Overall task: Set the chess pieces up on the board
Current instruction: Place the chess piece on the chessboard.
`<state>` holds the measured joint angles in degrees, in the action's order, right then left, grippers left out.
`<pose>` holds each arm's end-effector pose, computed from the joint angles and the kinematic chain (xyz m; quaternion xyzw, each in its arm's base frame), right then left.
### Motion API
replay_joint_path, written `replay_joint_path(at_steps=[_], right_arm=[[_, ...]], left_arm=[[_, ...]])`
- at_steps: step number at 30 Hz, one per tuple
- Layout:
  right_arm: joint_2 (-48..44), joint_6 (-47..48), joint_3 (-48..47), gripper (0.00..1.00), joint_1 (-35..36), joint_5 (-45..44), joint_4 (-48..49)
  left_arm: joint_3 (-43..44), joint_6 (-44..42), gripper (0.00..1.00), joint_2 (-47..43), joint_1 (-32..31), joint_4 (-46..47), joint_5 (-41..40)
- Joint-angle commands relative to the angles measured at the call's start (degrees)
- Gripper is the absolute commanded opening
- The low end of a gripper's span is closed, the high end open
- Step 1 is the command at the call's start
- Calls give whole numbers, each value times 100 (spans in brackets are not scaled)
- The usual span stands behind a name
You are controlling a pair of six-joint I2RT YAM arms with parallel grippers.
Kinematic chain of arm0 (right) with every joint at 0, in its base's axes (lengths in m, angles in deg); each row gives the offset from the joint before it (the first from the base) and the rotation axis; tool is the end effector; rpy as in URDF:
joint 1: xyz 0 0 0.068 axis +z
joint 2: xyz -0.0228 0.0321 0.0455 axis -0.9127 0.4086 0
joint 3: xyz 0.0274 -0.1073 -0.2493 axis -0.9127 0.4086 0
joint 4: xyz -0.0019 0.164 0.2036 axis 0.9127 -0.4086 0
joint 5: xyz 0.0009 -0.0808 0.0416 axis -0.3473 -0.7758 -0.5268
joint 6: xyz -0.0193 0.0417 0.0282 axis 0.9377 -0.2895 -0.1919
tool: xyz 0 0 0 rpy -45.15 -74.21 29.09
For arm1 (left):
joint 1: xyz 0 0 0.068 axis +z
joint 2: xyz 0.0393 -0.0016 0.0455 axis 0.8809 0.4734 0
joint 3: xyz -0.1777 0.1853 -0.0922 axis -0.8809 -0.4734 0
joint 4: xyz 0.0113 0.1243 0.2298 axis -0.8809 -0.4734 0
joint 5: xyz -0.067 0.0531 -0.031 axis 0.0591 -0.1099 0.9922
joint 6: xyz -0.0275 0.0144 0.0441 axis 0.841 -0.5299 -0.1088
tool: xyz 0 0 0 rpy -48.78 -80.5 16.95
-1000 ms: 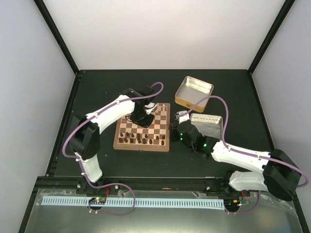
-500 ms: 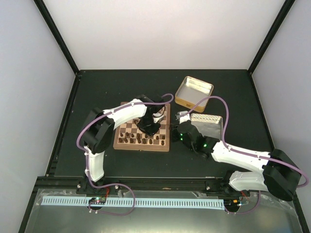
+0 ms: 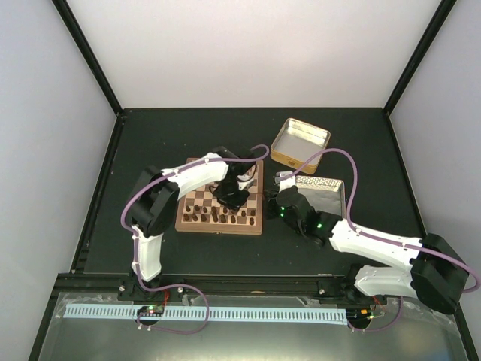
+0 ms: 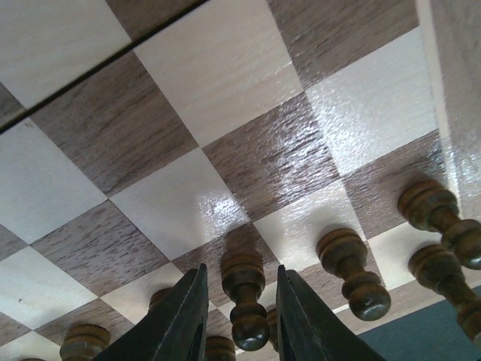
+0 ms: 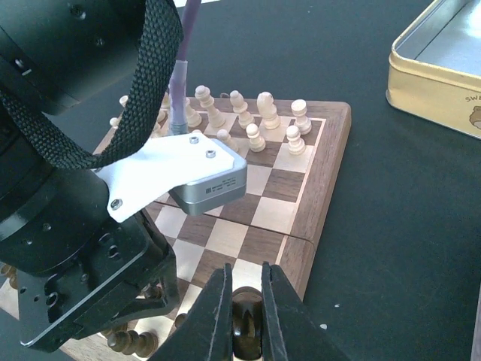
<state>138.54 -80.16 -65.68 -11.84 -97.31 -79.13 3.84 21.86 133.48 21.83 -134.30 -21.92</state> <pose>0.1575 0.1960 0.2214 -0.0620 0.8555 0.2307 0.4593 0.2767 -0.2375 0.1808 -0.2472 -0.9668 0.0542 0.0366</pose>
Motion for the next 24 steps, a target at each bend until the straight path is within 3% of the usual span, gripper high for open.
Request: replay_joint_path(at_steps=[1,11,24], right_arm=[[-122,36,39,3,26,-77,73],[25,717,38,3,285,398,478],[1277,1191,-235,3,1175,-99,926]], left_arm=[[354,31,28,-76,-19,6,46],[406,267,29,-843,66,12,-203],[-1439,1037,35,-3734,1037,1112,-669]])
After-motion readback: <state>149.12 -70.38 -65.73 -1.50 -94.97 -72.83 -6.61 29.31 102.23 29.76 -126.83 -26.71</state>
